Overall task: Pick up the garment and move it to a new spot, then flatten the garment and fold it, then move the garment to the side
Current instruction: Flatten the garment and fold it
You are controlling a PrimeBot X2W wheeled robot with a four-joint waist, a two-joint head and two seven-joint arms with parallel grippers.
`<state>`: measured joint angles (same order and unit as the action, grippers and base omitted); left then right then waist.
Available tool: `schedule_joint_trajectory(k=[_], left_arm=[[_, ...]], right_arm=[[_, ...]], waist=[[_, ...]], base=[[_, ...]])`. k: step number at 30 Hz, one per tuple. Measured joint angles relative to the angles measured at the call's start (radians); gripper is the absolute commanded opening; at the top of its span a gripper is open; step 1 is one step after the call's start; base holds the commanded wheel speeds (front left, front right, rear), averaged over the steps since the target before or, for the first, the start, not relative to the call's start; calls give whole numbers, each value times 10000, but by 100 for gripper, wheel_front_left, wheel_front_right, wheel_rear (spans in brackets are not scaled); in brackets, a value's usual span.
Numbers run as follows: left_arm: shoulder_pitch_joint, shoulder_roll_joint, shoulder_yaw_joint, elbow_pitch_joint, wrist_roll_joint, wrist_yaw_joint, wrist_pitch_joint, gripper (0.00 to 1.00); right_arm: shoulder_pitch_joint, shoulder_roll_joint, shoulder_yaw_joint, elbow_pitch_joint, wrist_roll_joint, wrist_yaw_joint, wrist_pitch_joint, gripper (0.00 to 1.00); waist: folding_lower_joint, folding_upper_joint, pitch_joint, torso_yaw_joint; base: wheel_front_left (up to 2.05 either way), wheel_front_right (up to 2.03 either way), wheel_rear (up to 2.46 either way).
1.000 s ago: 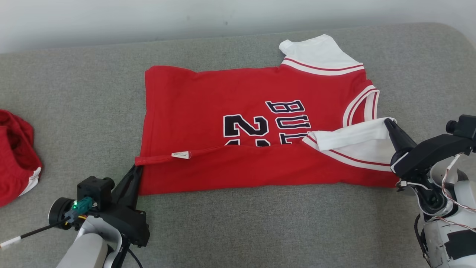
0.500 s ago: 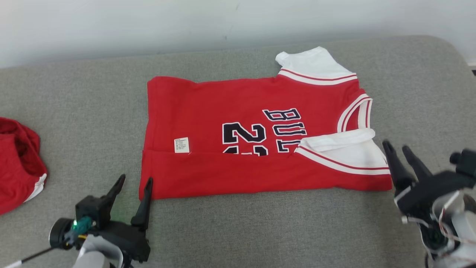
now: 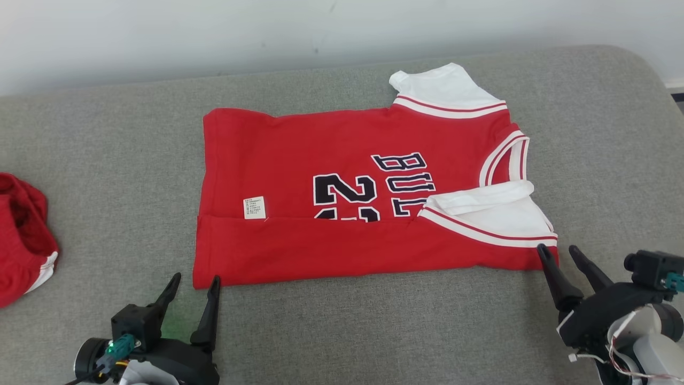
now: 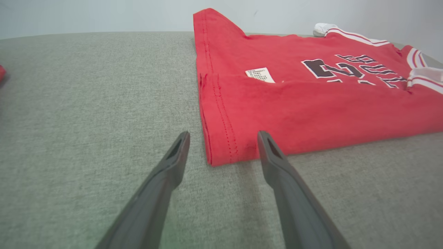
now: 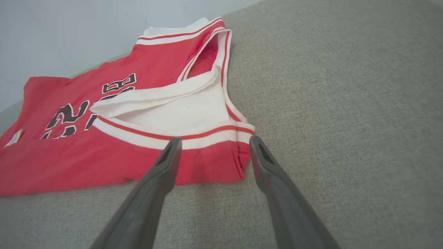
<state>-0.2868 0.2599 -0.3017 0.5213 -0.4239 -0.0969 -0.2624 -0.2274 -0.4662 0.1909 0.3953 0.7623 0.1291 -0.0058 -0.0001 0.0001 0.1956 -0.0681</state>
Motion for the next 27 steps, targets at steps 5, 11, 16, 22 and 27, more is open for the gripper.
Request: schedule_joint_trajectory(k=[5, 11, 16, 22, 27], left_arm=[[-253, -58, 2, 399, 10, -61, -2, 100], [-655, -190, -173, 1202, -21, -157, -6, 53], [-917, -376, -178, 1638, -196, -261, -12, 0], [-319, -426, 176, 1271, -238, -274, -4, 0], [732, -481, 525, 616, -219, -213, -4, 0]], right_arm=[[-603, 52, 205, 673, -194, 0, -203, 100], [-1090, 343, 587, 1645, -261, 0, -297, 96], [-1310, 535, 909, 2188, -10, 0, -690, 0], [-950, 372, 1197, 1885, 255, 0, -1275, 0], [5, 105, 1174, 1152, 539, 12, -1296, 0]], waist=[[1, 0, 145, -39], [1, 0, 283, -89], [2, 0, 210, -79], [1, 0, -237, -46], [0, 0, -697, -49]], base=[[0, 0, 0], [0, 0, 0], [0, 0, 0], [0, 0, 0], [0, 0, 0]])
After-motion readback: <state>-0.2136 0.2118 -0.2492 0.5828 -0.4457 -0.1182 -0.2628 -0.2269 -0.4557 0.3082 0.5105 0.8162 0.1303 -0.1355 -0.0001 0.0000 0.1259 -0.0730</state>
